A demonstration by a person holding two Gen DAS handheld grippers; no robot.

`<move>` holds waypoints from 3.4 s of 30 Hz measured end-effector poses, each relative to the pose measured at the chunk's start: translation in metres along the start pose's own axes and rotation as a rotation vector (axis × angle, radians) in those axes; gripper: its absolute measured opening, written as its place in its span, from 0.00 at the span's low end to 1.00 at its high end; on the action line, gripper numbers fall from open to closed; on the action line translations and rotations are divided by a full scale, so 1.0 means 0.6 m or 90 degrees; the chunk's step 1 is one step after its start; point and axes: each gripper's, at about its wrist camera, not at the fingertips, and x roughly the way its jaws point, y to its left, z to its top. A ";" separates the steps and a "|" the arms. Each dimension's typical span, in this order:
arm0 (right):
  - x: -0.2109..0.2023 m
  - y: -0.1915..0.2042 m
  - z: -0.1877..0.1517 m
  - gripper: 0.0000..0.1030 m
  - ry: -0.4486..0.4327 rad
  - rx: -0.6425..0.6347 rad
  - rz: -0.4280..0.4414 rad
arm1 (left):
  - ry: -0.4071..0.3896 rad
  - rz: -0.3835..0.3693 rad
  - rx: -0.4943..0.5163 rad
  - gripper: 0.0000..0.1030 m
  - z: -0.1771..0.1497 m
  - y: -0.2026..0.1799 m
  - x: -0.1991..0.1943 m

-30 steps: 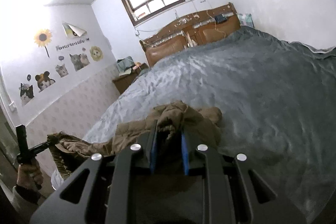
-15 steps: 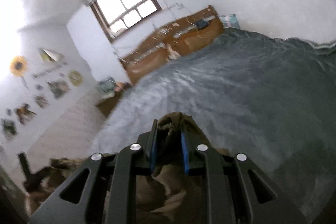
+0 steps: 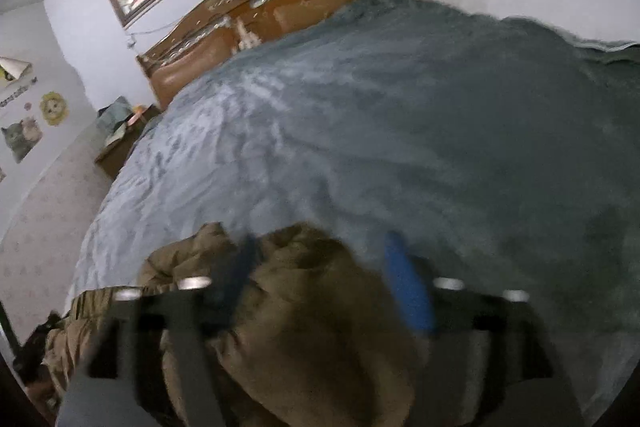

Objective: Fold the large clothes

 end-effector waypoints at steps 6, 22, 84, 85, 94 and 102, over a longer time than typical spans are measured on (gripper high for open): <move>-0.049 -0.032 0.008 0.87 -0.038 0.020 0.021 | -0.077 0.109 0.096 0.97 0.001 0.002 -0.100; 0.026 -0.003 -0.045 0.87 0.138 -0.101 0.036 | 0.112 -0.052 0.225 0.97 -0.079 -0.028 -0.048; 0.041 0.220 -0.055 0.98 -0.052 -0.194 0.038 | -0.076 -0.071 0.167 0.76 -0.039 -0.155 -0.080; 0.054 0.227 -0.068 0.98 -0.043 -0.215 0.031 | -0.069 -0.073 0.184 0.76 -0.052 -0.166 -0.075; 0.179 0.202 -0.160 0.98 0.053 -0.278 -0.010 | -0.023 -0.013 0.197 0.91 -0.109 -0.155 0.049; 0.206 0.210 -0.171 0.98 0.073 -0.294 -0.027 | -0.023 0.012 0.238 0.92 -0.099 -0.181 0.087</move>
